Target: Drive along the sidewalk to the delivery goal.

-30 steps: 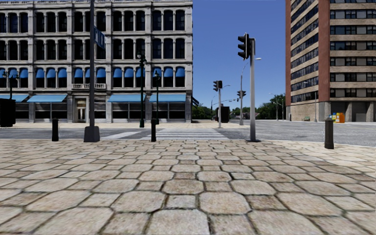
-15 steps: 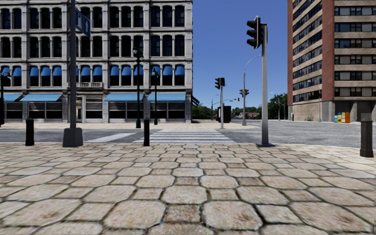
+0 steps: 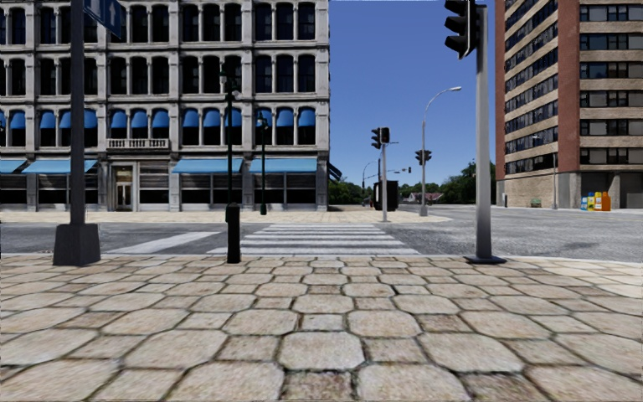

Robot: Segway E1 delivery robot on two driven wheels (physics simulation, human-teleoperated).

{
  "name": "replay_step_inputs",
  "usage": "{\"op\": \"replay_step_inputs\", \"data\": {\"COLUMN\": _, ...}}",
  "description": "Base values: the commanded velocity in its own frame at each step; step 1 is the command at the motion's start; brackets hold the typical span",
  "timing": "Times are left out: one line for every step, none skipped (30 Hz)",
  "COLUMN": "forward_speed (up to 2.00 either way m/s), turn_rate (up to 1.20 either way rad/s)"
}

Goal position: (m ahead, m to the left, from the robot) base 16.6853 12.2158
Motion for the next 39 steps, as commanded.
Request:
{"op": "replay_step_inputs", "data": {"forward_speed": 2.00, "turn_rate": 0.00}}
{"op": "replay_step_inputs", "data": {"forward_speed": 2.00, "turn_rate": 0.00}}
{"op": "replay_step_inputs", "data": {"forward_speed": 2.00, "turn_rate": 0.00}}
{"op": "replay_step_inputs", "data": {"forward_speed": 2.00, "turn_rate": 0.00}}
{"op": "replay_step_inputs", "data": {"forward_speed": 2.00, "turn_rate": 0.00}}
{"op": "replay_step_inputs", "data": {"forward_speed": 2.00, "turn_rate": 0.00}}
{"op": "replay_step_inputs", "data": {"forward_speed": 2.00, "turn_rate": 0.00}}
{"op": "replay_step_inputs", "data": {"forward_speed": 2.00, "turn_rate": 0.00}}
{"op": "replay_step_inputs", "data": {"forward_speed": 2.00, "turn_rate": 0.00}}
{"op": "replay_step_inputs", "data": {"forward_speed": 2.00, "turn_rate": 0.00}}
{"op": "replay_step_inputs", "data": {"forward_speed": 2.00, "turn_rate": 0.00}}
{"op": "replay_step_inputs", "data": {"forward_speed": 2.00, "turn_rate": 0.00}}
{"op": "replay_step_inputs", "data": {"forward_speed": 2.00, "turn_rate": 0.00}}
{"op": "replay_step_inputs", "data": {"forward_speed": 2.00, "turn_rate": 0.00}}
{"op": "replay_step_inputs", "data": {"forward_speed": 2.00, "turn_rate": 0.00}}
{"op": "replay_step_inputs", "data": {"forward_speed": 2.00, "turn_rate": 0.00}}
{"op": "replay_step_inputs", "data": {"forward_speed": 2.00, "turn_rate": 0.00}}
{"op": "replay_step_inputs", "data": {"forward_speed": 2.00, "turn_rate": 0.00}}
{"op": "replay_step_inputs", "data": {"forward_speed": 2.00, "turn_rate": 0.00}}
{"op": "replay_step_inputs", "data": {"forward_speed": 2.00, "turn_rate": 0.00}}
{"op": "replay_step_inputs", "data": {"forward_speed": 2.00, "turn_rate": 0.00}}
{"op": "replay_step_inputs", "data": {"forward_speed": 2.00, "turn_rate": 0.00}}
{"op": "replay_step_inputs", "data": {"forward_speed": 2.00, "turn_rate": 0.00}}
{"op": "replay_step_inputs", "data": {"forward_speed": 2.00, "turn_rate": 0.00}}
{"op": "replay_step_inputs", "data": {"forward_speed": 2.00, "turn_rate": 0.00}}
{"op": "replay_step_inputs", "data": {"forward_speed": 2.00, "turn_rate": 0.00}}
{"op": "replay_step_inputs", "data": {"forward_speed": 2.00, "turn_rate": 0.00}}
{"op": "replay_step_inputs", "data": {"forward_speed": 2.00, "turn_rate": 0.00}}
{"op": "replay_step_inputs", "data": {"forward_speed": 2.00, "turn_rate": 0.00}}
{"op": "replay_step_inputs", "data": {"forward_speed": 2.00, "turn_rate": 0.00}}
{"op": "replay_step_inputs", "data": {"forward_speed": 2.00, "turn_rate": 0.00}}
{"op": "replay_step_inputs", "data": {"forward_speed": 2.00, "turn_rate": 0.00}}
{"op": "replay_step_inputs", "data": {"forward_speed": 2.00, "turn_rate": 0.00}}
{"op": "replay_step_inputs", "data": {"forward_speed": 2.00, "turn_rate": 0.00}}
{"op": "replay_step_inputs", "data": {"forward_speed": 2.00, "turn_rate": 0.00}}
{"op": "replay_step_inputs", "data": {"forward_speed": 2.00, "turn_rate": 0.00}}
{"op": "replay_step_inputs", "data": {"forward_speed": 2.00, "turn_rate": 0.00}}
{"op": "replay_step_inputs", "data": {"forward_speed": 2.00, "turn_rate": 0.00}}
{"op": "replay_step_inputs", "data": {"forward_speed": 2.00, "turn_rate": 0.00}}
